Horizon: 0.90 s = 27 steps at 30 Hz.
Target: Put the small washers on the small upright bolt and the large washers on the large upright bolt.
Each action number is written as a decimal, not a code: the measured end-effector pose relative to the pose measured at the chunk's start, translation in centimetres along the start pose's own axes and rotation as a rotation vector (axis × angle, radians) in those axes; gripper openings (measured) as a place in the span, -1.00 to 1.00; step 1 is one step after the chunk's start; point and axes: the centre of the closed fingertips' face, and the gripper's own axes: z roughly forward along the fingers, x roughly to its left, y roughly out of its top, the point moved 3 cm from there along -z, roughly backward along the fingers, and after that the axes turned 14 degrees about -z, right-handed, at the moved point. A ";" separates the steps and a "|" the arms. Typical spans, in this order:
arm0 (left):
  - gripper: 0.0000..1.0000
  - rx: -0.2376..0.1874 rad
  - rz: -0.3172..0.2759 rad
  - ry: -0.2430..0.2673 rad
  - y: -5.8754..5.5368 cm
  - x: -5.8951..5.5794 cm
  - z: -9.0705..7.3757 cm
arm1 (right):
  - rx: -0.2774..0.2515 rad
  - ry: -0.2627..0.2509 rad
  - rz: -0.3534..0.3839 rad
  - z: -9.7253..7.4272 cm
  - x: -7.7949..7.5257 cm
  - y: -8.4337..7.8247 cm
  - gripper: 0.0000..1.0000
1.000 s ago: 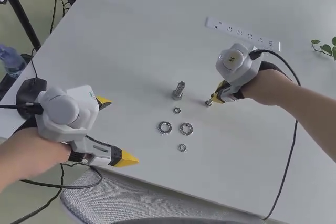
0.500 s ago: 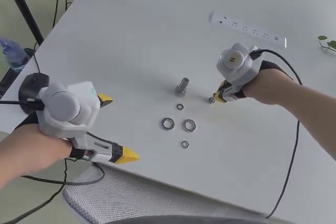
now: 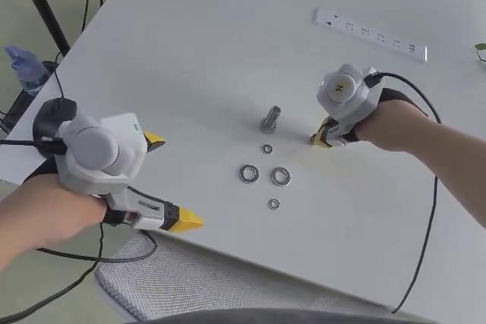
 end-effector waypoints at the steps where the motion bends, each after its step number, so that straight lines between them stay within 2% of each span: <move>1: 0.83 -0.002 -0.002 0.000 0.0 0.0 0.0 | 0.001 0.000 -0.004 0.0 0.1 0.0 -0.75; 12: 0.82 0.001 -0.002 0.010 0.2 0.3 -0.2 | -0.008 0.001 -0.011 0.4 0.0 0.0 -0.75; 25: 0.77 0.019 0.006 0.001 -0.2 -0.2 0.1 | -0.008 0.001 -0.015 0.1 0.6 0.1 -0.73; 27: 0.76 0.019 0.008 0.001 -0.2 -0.3 0.1 | -0.009 0.000 -0.019 0.3 0.3 0.0 -0.73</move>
